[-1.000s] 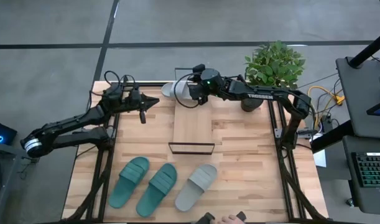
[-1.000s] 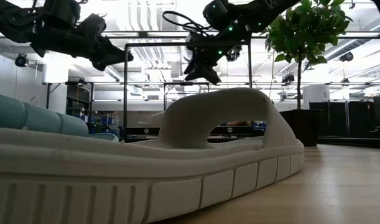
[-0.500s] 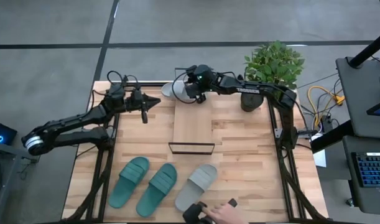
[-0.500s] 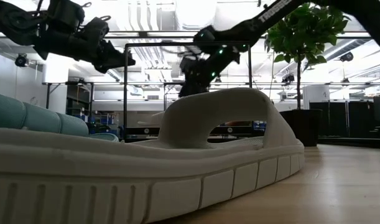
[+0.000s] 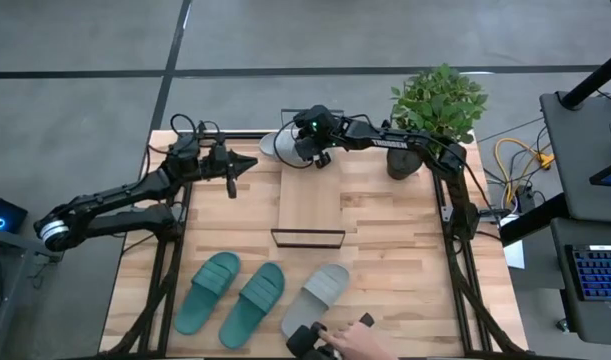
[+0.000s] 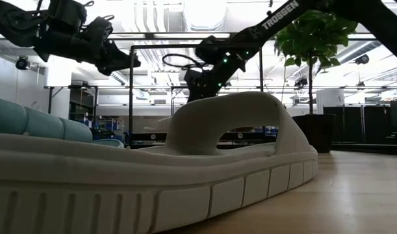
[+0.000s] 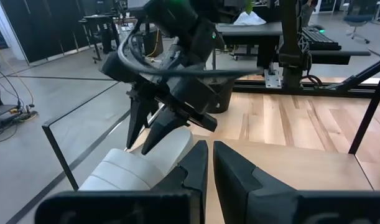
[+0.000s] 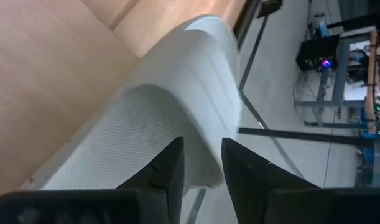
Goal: Pick and place slides into the shelf
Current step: Put the right gray slipper on the shelf
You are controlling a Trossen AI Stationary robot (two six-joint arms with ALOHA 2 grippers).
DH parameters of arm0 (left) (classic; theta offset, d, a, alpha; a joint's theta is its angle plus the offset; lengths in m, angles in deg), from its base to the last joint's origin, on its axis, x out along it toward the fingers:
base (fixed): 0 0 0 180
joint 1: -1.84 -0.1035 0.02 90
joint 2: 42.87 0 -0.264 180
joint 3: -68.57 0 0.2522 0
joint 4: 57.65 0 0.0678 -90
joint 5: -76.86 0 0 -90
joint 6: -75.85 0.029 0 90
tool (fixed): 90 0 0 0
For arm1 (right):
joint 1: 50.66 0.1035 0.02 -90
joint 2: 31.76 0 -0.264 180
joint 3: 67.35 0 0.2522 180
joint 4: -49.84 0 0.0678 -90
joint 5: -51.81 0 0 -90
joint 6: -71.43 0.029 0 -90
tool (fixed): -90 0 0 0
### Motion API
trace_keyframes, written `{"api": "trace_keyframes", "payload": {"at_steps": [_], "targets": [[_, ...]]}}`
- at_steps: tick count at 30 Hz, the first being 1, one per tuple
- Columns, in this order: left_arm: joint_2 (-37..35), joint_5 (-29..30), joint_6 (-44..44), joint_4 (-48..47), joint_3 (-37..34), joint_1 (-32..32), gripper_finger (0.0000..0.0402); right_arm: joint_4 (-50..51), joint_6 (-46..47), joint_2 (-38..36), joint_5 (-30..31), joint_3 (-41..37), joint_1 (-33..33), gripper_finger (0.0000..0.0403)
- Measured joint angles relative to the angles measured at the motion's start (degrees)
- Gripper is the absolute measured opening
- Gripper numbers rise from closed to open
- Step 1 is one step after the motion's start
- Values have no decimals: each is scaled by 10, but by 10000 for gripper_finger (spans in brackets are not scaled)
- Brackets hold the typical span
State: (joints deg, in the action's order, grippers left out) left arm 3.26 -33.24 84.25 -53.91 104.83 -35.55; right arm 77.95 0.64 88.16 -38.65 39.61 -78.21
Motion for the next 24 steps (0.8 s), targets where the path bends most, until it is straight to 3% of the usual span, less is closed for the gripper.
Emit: {"api": "trace_keyframes", "payload": {"at_steps": [24], "targets": [[3,9,0,0,-12,0,11,0,-21,40,-1,43,-10,67]]}}
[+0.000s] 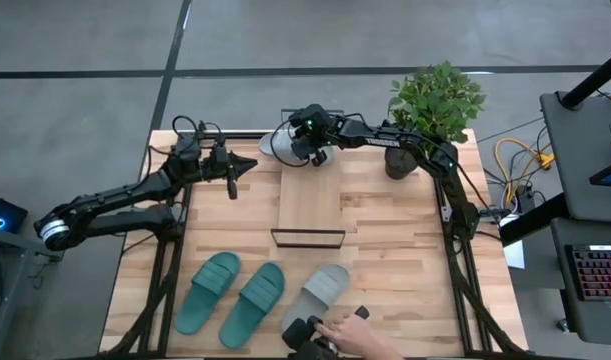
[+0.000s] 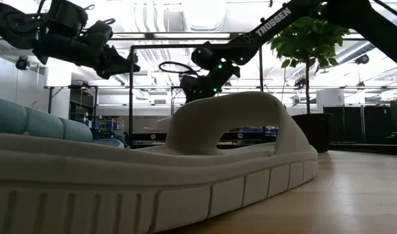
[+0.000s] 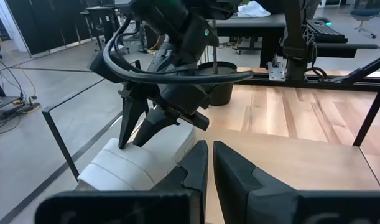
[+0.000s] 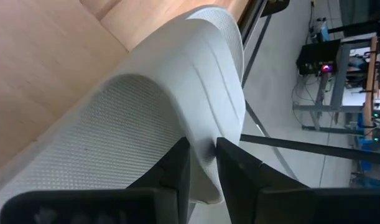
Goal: Pick and place slides into the shelf
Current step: Put the right gray slipper on the shelf
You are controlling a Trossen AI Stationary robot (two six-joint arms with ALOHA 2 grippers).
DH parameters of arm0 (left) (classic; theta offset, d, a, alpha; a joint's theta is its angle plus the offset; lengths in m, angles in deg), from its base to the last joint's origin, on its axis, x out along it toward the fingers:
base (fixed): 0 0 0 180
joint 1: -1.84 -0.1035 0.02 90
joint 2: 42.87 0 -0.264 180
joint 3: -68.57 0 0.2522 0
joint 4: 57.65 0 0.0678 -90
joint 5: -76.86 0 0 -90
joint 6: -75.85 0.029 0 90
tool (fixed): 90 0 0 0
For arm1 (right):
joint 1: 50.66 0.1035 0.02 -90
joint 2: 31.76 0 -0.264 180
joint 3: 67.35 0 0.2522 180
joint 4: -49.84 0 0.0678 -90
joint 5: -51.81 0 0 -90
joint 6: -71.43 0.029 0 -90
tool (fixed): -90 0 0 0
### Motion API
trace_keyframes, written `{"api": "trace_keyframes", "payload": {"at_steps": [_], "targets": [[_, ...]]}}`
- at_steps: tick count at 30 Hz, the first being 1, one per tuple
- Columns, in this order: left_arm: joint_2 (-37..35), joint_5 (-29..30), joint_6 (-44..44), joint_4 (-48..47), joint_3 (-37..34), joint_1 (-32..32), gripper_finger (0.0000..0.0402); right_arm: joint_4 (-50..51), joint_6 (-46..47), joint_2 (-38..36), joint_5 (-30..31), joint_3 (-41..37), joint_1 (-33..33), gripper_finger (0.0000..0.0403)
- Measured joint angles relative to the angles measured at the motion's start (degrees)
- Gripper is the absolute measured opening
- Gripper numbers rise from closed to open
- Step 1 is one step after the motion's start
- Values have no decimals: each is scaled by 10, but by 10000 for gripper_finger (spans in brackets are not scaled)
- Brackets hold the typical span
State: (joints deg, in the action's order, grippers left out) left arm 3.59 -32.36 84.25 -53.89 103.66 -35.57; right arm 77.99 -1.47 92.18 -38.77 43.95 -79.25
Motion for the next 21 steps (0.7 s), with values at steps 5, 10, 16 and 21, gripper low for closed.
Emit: {"api": "trace_keyframes", "payload": {"at_steps": [5,10,16,21], "targets": [[0,0,0,0,-4,0,11,-1,-3,0,-1,5,-4,44],[0,0,0,0,-4,0,11,-4,-9,0,-1,2,-3,12],[0,0,-1,0,-7,0,11,-3,-33,0,-1,3,-3,10],[-1,0,-2,0,-8,0,11,0,-47,-1,-19,6,-5,9]]}}
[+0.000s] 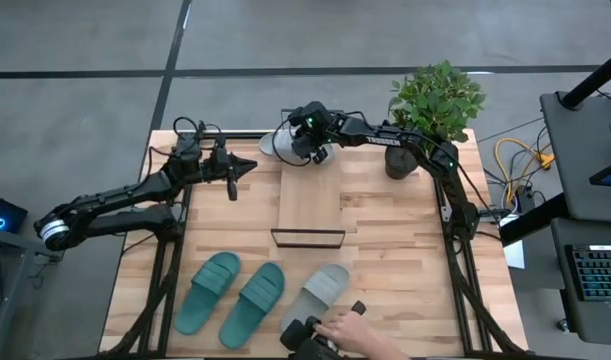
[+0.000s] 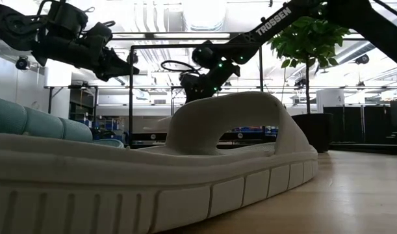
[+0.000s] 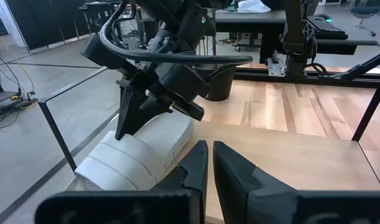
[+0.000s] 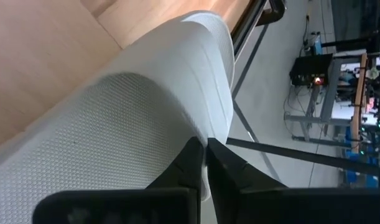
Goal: Pick and place slides into the shelf
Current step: Put the right gray slipper on the shelf
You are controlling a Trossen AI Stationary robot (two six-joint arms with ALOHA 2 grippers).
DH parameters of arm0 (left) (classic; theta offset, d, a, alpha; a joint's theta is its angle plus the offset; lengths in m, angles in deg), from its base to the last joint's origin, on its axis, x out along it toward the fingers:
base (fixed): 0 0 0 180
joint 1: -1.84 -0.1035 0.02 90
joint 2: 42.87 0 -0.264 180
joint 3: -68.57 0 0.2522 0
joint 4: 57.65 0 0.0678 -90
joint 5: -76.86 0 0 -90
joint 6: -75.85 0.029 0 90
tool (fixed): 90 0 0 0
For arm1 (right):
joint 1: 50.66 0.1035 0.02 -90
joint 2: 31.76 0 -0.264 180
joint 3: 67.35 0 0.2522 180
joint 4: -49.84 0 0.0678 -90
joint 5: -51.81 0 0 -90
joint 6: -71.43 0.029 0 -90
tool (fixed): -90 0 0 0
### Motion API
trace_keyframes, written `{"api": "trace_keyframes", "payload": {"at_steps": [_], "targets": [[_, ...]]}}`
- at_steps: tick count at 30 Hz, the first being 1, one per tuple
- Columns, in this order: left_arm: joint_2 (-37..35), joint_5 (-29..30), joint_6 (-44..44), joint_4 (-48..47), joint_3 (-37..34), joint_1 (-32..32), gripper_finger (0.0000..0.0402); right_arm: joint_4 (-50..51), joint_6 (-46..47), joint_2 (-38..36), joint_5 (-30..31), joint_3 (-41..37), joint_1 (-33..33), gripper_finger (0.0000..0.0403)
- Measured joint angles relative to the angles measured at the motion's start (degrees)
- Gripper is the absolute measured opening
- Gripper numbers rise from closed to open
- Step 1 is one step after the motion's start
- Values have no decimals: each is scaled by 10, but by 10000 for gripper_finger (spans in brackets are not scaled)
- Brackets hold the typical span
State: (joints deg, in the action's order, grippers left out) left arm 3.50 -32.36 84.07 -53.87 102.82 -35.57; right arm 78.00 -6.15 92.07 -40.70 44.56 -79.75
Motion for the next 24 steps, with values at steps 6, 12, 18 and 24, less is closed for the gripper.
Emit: {"api": "trace_keyframes", "payload": {"at_steps": [6,12,18,24], "targets": [[0,0,0,0,0,0,11,1,-19,-5,-17,0,-5,9],[0,2,1,0,0,0,11,4,-20,-19,-50,0,-9,9],[0,16,1,0,0,0,11,15,-37,-28,-58,0,-15,9],[0,27,2,0,-2,0,11,19,-71,-28,-82,-2,-31,9]]}}
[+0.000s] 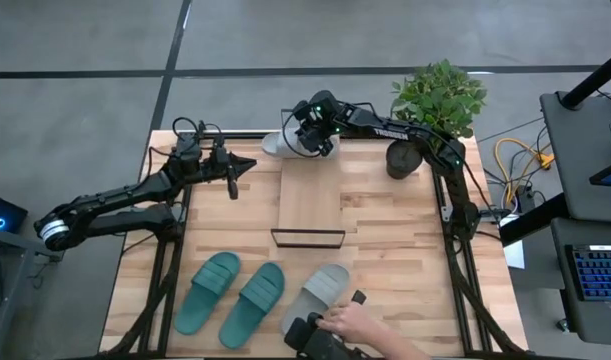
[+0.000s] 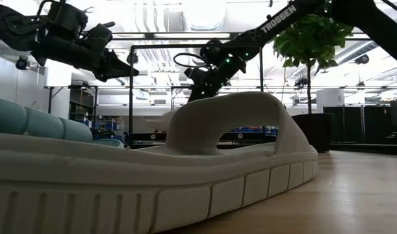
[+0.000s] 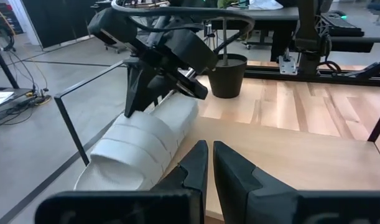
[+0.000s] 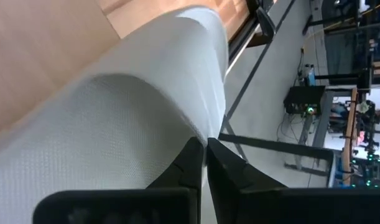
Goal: Pick and place slides into the shelf
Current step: Put the right gray slipper on the shelf
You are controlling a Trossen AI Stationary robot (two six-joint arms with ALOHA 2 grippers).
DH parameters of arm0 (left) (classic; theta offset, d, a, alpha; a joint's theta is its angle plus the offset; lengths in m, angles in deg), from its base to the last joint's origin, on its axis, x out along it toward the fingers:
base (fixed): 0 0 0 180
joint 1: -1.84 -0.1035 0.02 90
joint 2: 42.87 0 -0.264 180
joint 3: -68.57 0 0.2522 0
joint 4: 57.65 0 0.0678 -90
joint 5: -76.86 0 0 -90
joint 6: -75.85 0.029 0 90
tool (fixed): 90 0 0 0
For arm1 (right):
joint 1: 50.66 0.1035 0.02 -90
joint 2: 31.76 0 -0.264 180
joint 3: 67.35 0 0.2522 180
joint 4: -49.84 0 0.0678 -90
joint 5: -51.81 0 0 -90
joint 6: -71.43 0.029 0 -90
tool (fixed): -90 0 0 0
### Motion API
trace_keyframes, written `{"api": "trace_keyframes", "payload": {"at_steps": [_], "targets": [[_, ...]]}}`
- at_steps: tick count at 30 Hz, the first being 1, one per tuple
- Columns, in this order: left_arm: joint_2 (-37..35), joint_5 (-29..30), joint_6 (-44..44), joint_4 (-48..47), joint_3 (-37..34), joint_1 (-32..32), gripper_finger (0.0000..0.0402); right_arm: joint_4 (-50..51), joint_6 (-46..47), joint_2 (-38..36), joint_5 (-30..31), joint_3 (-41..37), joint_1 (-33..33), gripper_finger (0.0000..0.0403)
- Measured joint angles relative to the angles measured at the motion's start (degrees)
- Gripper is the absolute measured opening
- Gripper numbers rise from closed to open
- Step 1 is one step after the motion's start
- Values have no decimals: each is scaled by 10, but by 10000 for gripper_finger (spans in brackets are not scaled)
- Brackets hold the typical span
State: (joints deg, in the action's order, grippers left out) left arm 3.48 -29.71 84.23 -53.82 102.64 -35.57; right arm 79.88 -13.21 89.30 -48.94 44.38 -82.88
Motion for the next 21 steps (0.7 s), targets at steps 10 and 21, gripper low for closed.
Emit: {"api": "trace_keyframes", "payload": {"at_steps": [10,21], "targets": [[0,4,0,2,0,0,11,4,-40,0,-3,-1,-6,8],[0,4,0,13,-1,0,11,15,-52,0,-18,-1,-17,8]]}}
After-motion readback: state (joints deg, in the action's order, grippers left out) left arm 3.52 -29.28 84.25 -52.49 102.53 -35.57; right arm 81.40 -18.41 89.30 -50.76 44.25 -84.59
